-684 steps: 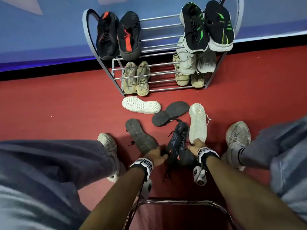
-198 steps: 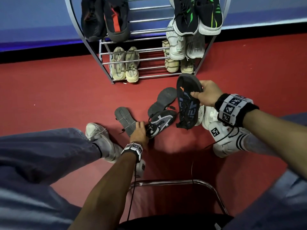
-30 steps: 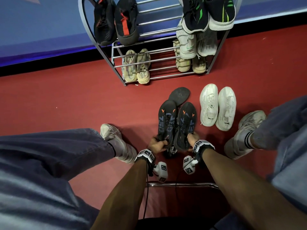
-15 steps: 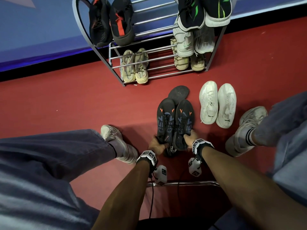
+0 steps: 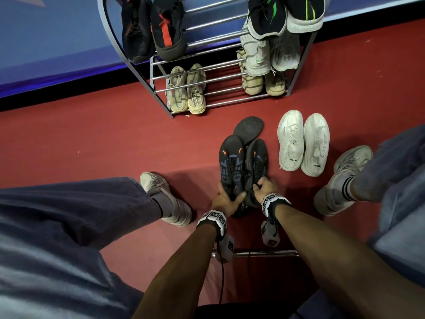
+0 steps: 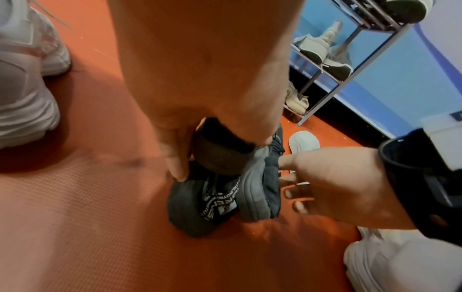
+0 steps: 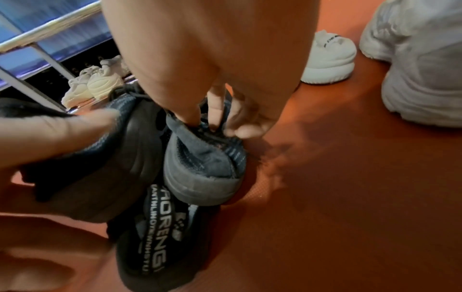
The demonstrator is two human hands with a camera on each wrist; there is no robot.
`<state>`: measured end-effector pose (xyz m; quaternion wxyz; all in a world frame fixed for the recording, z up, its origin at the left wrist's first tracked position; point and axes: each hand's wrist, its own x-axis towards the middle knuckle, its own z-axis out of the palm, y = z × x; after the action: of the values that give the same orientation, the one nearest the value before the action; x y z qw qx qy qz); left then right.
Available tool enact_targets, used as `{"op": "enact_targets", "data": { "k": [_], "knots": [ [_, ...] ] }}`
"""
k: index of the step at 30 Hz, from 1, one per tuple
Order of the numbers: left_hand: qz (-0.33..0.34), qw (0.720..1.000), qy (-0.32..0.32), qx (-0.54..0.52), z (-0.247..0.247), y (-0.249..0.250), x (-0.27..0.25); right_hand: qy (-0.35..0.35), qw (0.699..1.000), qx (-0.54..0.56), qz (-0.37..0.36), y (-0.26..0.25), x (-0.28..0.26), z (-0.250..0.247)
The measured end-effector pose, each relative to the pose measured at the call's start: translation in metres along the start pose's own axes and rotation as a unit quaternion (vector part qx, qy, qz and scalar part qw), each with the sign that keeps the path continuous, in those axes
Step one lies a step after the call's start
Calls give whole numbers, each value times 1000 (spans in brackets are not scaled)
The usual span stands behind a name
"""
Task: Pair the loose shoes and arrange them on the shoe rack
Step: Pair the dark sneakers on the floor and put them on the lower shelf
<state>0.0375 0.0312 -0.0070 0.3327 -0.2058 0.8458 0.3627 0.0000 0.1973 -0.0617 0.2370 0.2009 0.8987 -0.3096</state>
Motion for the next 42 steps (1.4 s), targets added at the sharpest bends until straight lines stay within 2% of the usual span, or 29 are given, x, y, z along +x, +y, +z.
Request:
{"op": "enact_targets", "data": {
  "k": [2, 5, 9, 11, 14, 21, 28, 33, 37, 42],
  "knots": [
    [-22, 999, -7, 22, 2, 3, 0, -16, 999, 49, 13, -6, 2, 6],
    [-14, 998, -14, 58, -3, 8, 0, -50, 995, 80, 43, -17, 6, 10],
    [2, 989, 0, 147, -5, 14, 2, -133, 990, 9, 46, -22, 15, 1],
    [-1, 979, -15, 203, -4, 20, -2, -159, 986, -24, 33, -22, 19, -3],
    [-21, 970, 2, 241, -6, 25, -10, -153, 987, -39, 21, -24, 18, -5],
    [16, 984, 46, 174, -16, 17, -4, -92, 995, -38, -16, -24, 7, 0],
    [24, 982, 25, 188, -9, 14, 0, -128, 991, 39, 33, -24, 7, -7],
    [40, 971, 28, 235, -4, 17, -1, -154, 988, -24, 22, -38, 1, -10],
    [38, 963, 3, 266, -1, 18, -1, -173, 982, -61, 42, -49, 3, -12],
    [52, 969, -16, 240, -1, 10, -5, -177, 979, -90, 39, -44, 8, -20]
  ]
}}
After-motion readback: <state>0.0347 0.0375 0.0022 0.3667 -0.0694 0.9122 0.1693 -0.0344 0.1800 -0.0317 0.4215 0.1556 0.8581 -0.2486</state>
